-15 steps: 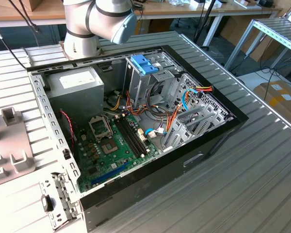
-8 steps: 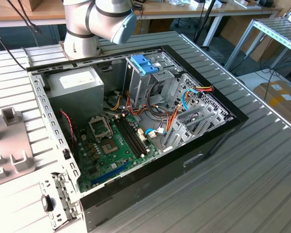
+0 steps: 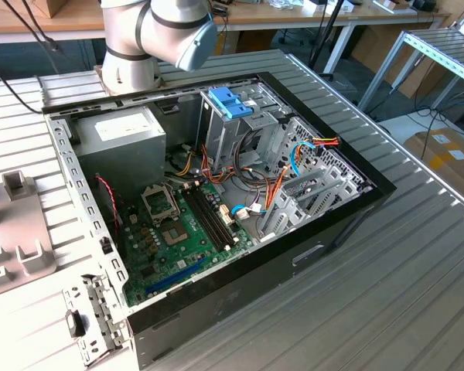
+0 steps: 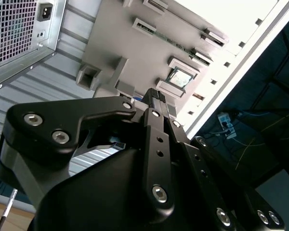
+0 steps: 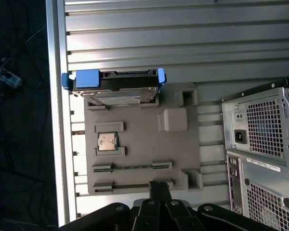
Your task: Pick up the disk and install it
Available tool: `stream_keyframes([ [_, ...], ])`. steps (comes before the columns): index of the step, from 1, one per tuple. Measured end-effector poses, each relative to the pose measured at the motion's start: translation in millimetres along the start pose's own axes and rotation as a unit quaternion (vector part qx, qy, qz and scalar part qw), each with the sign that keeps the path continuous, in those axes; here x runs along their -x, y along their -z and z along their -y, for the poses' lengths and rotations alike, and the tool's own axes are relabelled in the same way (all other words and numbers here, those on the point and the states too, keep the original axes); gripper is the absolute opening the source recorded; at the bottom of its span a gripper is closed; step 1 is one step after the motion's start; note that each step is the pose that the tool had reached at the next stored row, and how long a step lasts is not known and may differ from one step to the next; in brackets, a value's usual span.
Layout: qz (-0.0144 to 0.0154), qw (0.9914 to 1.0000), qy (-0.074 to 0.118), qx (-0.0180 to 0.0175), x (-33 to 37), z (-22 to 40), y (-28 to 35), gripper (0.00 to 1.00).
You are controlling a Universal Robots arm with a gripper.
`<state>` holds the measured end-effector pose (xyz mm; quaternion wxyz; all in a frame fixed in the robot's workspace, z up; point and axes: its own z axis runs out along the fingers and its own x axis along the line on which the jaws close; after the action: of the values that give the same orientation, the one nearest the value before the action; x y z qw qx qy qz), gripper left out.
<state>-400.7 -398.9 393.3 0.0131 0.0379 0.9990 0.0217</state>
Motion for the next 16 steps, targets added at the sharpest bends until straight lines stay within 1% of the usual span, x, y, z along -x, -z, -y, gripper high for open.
stream_keyframes([
  [2,0.0,1.0,0.0,0.0,-2.9,0.2,0.1,0.11],
  [16,0.0,1.0,0.0,0.0,-14.4,1.1,0.4,0.11],
])
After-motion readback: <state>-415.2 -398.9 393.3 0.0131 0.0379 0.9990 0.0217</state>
